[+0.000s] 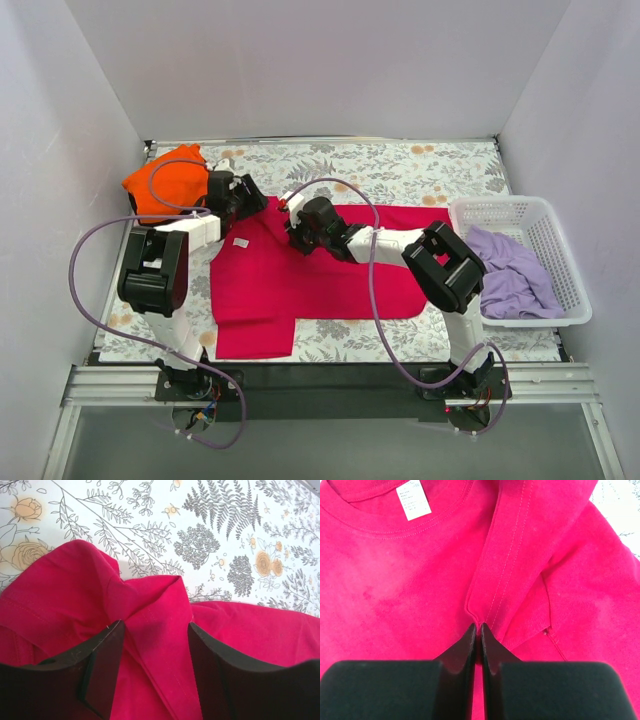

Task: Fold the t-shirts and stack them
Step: Fold the tshirt

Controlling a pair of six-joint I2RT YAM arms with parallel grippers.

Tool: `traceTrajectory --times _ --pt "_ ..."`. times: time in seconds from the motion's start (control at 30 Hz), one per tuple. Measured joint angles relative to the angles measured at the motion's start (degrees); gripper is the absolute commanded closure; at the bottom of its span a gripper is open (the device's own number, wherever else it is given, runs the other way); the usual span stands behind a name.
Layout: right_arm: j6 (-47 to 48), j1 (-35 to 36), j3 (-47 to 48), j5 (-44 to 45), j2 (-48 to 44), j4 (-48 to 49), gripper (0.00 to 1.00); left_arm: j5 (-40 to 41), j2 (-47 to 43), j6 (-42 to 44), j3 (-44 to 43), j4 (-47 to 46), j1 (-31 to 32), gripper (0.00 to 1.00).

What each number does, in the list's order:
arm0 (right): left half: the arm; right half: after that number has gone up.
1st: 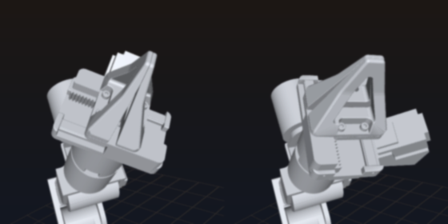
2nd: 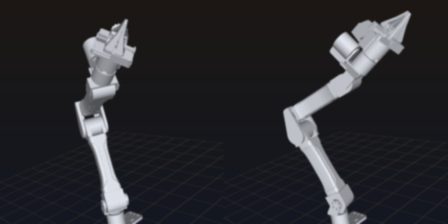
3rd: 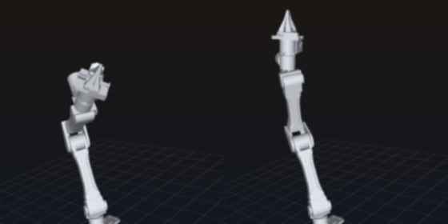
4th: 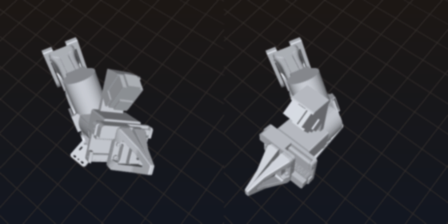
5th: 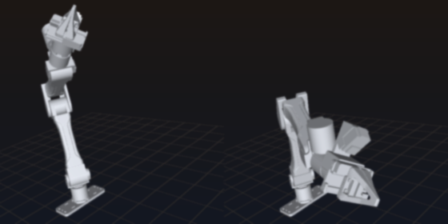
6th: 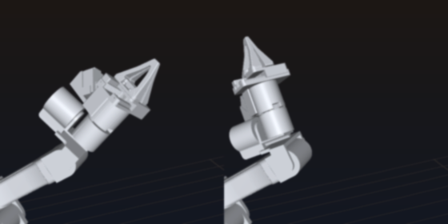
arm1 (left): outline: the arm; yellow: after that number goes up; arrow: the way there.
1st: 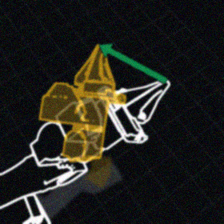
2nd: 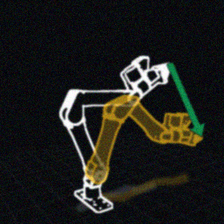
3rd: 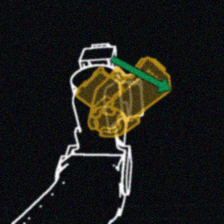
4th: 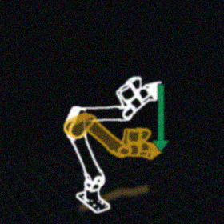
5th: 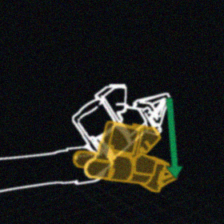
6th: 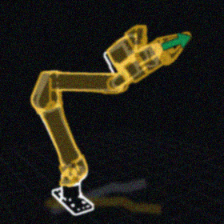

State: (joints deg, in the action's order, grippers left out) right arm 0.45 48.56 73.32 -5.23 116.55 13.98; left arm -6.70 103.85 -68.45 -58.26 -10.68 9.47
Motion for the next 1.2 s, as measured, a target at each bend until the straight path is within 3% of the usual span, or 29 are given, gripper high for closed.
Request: traceTrajectory --times 0.47,0.5,0.6,0.63,0.67,0.97,1.2 --pt "0.0 0.0 -0.8 0.5 -1.0 0.4 0.99 -0.2 1.9 0.1 -0.3 -0.9 0.7 0.57" --pt "0.0 0.0 -0.8 0.5 -1.0 0.4 0.99 -0.2 1.9 0.0 -0.3 -0.9 0.8 0.6" --pt "0.0 0.0 -0.8 0.6 -1.0 0.6 0.99 -0.2 1.9 -0.1 -0.5 -0.9 1.1 0.83" --pt "0.0 0.0 -0.8 0.6 -1.0 0.5 0.99 -0.3 2.1 0.0 -0.6 -0.9 1.2 0.97" --pt "0.0 0.0 -0.8 0.6 -1.0 0.6 0.99 -0.3 2.3 0.1 -0.9 -1.0 1.2 1.0" --pt "-0.4 0.0 -1.1 2.0 -1.1 0.8 0.99 0.0 1.5 0.4 -0.2 -0.7 1.4 1.0" --pt "-1.1 0.0 -4.0 5.4 -4.9 0.8 0.99 2.9 -13.9 -1.1 11.2 -3.6 1.7 1.0"
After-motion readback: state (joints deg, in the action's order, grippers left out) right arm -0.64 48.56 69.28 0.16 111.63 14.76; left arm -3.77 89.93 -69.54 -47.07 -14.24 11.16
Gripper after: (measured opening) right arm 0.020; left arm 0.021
